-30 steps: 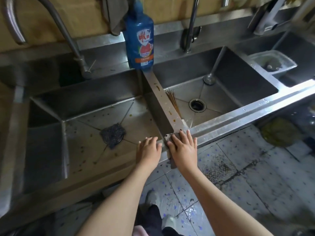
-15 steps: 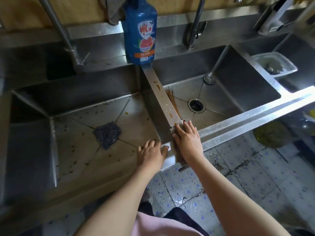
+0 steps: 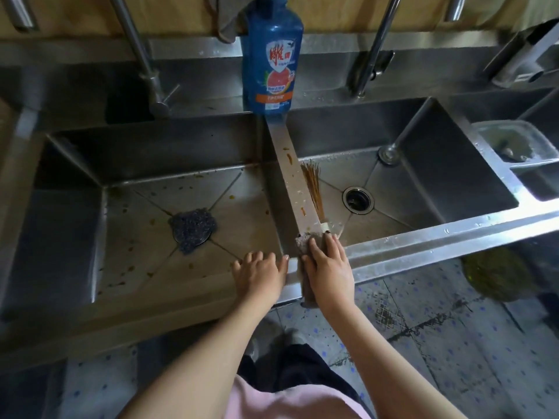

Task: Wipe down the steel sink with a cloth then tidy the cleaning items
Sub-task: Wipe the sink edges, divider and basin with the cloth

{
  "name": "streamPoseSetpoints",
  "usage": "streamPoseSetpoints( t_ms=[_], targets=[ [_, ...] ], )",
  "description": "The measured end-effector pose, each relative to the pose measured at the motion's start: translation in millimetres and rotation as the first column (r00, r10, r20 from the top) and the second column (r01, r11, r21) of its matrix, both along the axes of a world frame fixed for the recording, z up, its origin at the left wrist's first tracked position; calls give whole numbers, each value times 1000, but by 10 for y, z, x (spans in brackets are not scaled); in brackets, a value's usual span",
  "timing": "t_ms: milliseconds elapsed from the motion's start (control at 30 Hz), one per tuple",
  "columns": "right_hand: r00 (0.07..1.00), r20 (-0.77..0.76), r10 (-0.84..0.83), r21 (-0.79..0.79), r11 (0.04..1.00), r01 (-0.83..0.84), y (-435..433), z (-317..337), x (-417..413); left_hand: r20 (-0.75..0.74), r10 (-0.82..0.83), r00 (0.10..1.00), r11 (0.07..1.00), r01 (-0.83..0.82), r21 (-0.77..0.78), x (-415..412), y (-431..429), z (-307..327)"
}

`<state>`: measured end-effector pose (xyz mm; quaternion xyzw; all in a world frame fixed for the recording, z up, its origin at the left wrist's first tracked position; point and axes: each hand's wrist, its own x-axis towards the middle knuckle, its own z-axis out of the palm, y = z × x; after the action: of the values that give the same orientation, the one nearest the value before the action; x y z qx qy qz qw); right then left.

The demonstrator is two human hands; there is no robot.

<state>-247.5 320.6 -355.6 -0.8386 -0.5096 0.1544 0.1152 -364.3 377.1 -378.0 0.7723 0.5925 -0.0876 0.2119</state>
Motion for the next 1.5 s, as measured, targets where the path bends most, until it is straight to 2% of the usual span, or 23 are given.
streamPoseSetpoints(
  t_ms=[200,467,667,800,1167,1500],
  targets=[
    [989,-52,135,0,991,-135,207,18,187,-46,106,993,984,-99,146,32,-129,-6],
    [949,-96,301,34,954,-299,733,-31,488,-40,157,987,972,-148,180,76,-73,-24],
    [944,-148,296,81,954,-287,1115,-55,548,-4,160,987,954,-154,257,47,-103,-46],
    [940,-171,295,66,956,-288,1135,-26,552,23,172,985,956,-173,237,41,-102,-40],
    [906,-15,424,-59,904,-424,618,-57,528,-27,166,986,967,-157,202,44,-65,-22],
    [915,-9,404,-2,915,-404,1249,-107,494,26,213,977,952,-214,220,48,-86,-31]
  ],
)
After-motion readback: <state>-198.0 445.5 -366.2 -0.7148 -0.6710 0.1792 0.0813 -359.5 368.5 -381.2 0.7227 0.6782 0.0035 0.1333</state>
